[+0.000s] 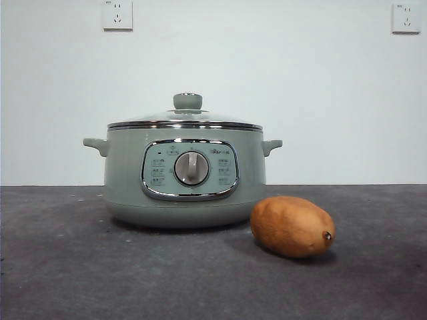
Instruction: Pick up the potato,open the lid,put the potato in the pot,close the lid
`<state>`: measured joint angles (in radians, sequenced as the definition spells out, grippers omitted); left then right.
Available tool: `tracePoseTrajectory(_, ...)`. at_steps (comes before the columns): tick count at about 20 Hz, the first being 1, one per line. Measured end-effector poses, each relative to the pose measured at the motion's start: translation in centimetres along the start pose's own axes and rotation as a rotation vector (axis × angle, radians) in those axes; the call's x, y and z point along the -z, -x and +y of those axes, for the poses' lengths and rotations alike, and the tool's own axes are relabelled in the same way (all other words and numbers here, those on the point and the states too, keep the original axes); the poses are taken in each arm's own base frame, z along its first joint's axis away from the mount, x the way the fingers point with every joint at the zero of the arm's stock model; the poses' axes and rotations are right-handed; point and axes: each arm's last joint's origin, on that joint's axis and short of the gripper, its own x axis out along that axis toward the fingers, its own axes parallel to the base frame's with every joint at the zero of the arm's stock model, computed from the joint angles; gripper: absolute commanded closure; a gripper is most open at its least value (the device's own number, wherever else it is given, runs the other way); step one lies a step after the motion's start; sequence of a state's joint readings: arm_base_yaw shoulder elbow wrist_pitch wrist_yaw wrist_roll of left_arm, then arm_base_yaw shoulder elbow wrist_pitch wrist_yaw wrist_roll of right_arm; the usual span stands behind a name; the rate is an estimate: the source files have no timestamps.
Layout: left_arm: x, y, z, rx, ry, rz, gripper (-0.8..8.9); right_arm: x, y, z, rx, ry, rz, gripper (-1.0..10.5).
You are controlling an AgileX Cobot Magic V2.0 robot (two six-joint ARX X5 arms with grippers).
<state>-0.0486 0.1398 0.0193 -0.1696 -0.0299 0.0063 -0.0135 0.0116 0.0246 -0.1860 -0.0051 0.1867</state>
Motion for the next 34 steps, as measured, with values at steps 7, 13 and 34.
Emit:
tracePoseTrajectory(7,-2.6,0.6,0.0,0.001,0.026,-0.042,8.19,-2.7,1.0,0.5,-0.009,-0.119,-0.029,9.6)
tracePoseTrajectory(13,-5.2,0.7,0.0,0.021,0.055,-0.032,8.20,-5.8,1.3,1.2,-0.023,-0.165,0.004,9.6)
tracePoseTrajectory(34,-15.3,-2.1,-1.7,0.605,0.167,0.386,8.16,-14.4,-2.4,4.4,-0.470,-0.235,0.584,9.5)
